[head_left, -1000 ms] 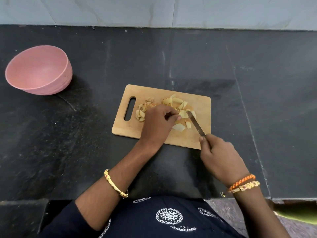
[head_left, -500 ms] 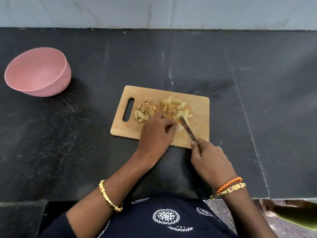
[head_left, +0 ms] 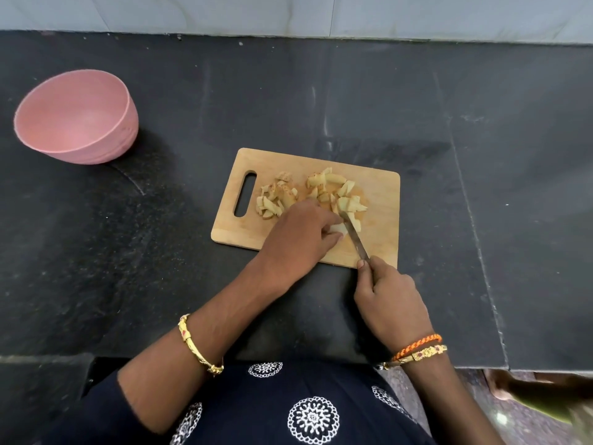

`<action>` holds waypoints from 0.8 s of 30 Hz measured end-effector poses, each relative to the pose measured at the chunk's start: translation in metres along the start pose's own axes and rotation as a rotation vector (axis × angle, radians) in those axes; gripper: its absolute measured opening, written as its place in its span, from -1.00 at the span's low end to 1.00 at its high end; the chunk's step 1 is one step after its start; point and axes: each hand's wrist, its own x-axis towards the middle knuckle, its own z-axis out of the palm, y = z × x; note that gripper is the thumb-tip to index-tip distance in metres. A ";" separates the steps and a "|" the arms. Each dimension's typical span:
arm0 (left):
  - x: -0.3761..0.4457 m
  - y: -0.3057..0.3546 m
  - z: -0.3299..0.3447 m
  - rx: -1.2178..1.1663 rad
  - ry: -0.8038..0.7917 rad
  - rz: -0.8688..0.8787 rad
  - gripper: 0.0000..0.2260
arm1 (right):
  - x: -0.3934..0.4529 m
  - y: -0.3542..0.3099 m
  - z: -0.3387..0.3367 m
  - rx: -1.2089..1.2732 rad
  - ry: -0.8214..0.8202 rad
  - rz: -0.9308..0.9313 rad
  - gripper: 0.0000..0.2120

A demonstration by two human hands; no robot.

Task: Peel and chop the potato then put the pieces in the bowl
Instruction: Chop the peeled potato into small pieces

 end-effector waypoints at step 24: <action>0.009 -0.007 0.001 -0.154 0.166 -0.215 -0.85 | 0.018 -0.007 -0.005 -0.065 -0.058 -0.066 -0.75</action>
